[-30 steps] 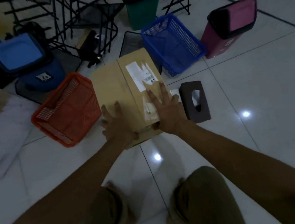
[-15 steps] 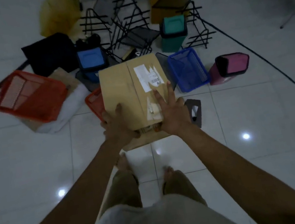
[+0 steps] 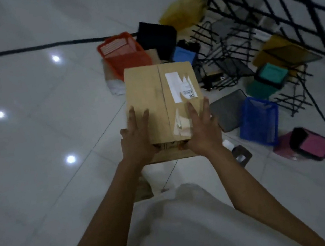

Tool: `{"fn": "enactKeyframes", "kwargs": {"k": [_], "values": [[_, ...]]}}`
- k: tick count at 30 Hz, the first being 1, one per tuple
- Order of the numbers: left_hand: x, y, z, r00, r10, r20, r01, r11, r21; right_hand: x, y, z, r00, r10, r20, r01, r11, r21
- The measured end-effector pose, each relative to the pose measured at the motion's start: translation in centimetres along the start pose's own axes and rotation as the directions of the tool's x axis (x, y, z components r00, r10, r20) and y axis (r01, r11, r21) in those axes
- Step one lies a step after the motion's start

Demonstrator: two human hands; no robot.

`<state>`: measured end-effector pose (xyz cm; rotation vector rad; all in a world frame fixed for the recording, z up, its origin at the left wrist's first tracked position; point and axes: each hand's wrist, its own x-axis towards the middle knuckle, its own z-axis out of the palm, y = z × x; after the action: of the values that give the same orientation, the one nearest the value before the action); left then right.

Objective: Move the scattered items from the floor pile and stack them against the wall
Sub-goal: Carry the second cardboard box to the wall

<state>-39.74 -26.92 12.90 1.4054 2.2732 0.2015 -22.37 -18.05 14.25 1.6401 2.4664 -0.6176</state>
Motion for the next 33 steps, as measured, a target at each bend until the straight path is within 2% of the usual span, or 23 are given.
{"fn": "enactKeyframes", "kwargs": {"k": [6,13,18,22,28,33], "values": [[-8.8,-6.0,1.2,0.953,-0.297,-0.060,0.282,0.942,-0.184,-2.0,-6.4,1.9,0.945,-0.303,0.124,0.318,0.941,-0.118],[-18.3,-12.5,1.0,0.814,-0.574,-0.092,0.519,0.789,-0.329,-6.3,-15.6,5.5,0.809,-0.518,0.277,0.572,0.803,-0.169],[-28.5,-18.1,2.1,0.652,-0.748,-0.123,0.647,0.634,-0.424,-12.6,-23.9,10.6,0.636,-0.676,0.372,0.765,0.615,-0.190],[-38.1,-22.6,3.7,0.493,-0.861,-0.126,0.723,0.486,-0.491,-20.3,-30.3,15.3,0.483,-0.757,0.440,0.871,0.468,-0.149],[-50.5,-29.3,5.2,0.299,-0.950,-0.090,0.760,0.294,-0.579,-31.0,-38.7,22.2,0.302,-0.802,0.516,0.949,0.305,-0.081],[-57.0,-34.1,5.4,0.189,-0.980,-0.062,0.761,0.186,-0.622,-36.8,-44.6,26.4,0.184,-0.822,0.539,0.981,0.185,-0.053]]}}
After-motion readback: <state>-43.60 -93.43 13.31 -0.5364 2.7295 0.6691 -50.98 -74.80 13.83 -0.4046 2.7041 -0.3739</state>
